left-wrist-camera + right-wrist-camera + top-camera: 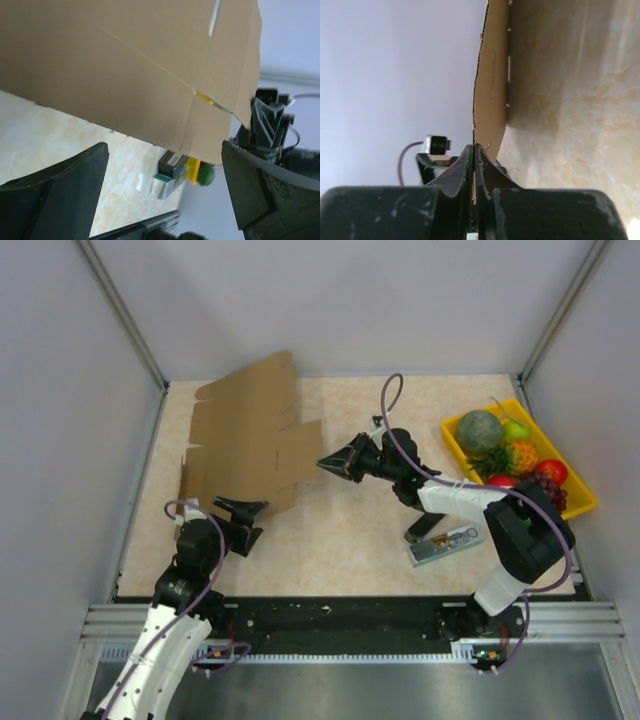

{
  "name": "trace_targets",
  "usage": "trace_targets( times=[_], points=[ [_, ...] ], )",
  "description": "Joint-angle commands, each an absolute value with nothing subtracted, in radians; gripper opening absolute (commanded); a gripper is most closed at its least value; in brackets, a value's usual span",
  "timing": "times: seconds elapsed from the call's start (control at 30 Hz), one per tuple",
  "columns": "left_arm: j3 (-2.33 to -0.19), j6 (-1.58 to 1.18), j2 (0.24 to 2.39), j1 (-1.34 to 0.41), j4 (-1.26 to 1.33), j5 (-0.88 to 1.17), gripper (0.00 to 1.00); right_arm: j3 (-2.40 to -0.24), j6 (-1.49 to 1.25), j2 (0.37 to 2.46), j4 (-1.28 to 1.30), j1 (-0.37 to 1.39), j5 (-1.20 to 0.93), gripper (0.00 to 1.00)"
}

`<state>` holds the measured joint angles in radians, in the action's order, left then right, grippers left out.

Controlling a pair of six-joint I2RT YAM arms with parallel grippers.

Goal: Fold the paper box

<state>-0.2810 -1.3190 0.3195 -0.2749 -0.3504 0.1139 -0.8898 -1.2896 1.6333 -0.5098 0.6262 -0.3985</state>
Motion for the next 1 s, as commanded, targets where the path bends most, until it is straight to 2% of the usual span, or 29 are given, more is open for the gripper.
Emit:
trace_targets(
  times=[0.0,0.23,0.4,0.47,0.5,0.57,0.6,0.67,0.7,0.73,0.8,0.83,0.87,0.9,0.97],
  points=[
    [-0.21,-1.644,0.252,-0.273,-0.295,0.009,0.98,-0.879,-1.353,1.56,-0.609,0.629,-0.406,0.0],
    [-0.045,-1.882,0.224,-0.273,-0.085,-0.073,0.98,-0.836,-1.37,1.516,-0.629,0.63,-0.393,0.0],
    [-0.025,-1.843,0.262,-0.273,0.118,-0.158,0.88,-0.799,-1.377,1.499,-0.647,0.635,-0.388,0.0],
    [-0.028,-1.819,0.271,-0.273,0.164,-0.181,0.81,-0.784,-1.379,1.49,-0.652,0.64,-0.388,0.0],
    [-0.022,-1.793,0.273,-0.273,0.178,-0.189,0.71,-0.767,-1.379,1.48,-0.655,0.641,-0.39,0.0],
    [-0.018,-1.775,0.27,-0.273,0.187,-0.192,0.59,-0.747,-1.387,1.471,-0.676,0.644,-0.391,0.0],
    [-0.006,-1.757,0.27,-0.273,0.216,-0.187,0.47,-0.733,-1.387,1.468,-0.683,0.644,-0.397,0.0],
    [-0.005,-1.726,0.27,-0.273,0.253,-0.167,0.32,-0.719,-1.368,1.447,-0.664,0.644,-0.414,0.12],
    [-0.012,-1.665,0.27,-0.273,0.246,-0.135,0.28,-0.709,-1.329,1.431,-0.631,0.644,-0.414,0.3],
    [-0.027,-1.619,0.271,-0.273,0.229,-0.115,0.17,-0.709,-1.294,1.398,-0.555,0.638,-0.425,0.38],
    [-0.111,-1.471,0.267,-0.272,0.145,-0.077,0.07,-0.75,-1.109,1.359,-0.412,0.627,-0.448,0.54],
    [-0.15,-1.401,0.264,-0.272,0.062,-0.069,0.0,-0.776,-1.024,1.312,-0.314,0.627,-0.445,0.6],
    [-0.194,-1.322,0.262,-0.272,0.016,-0.064,0.0,-0.811,-0.927,1.292,-0.068,0.627,-0.428,0.63],
    [-0.306,-1.146,0.265,-0.272,-0.041,-0.06,0.0,-0.869,-0.756,1.266,0.037,0.627,-0.405,0.66],
    [-0.43,-0.973,0.296,-0.273,-0.199,-0.077,0.0,-0.911,-0.623,1.18,0.304,0.627,-0.278,0.69]
  ],
)
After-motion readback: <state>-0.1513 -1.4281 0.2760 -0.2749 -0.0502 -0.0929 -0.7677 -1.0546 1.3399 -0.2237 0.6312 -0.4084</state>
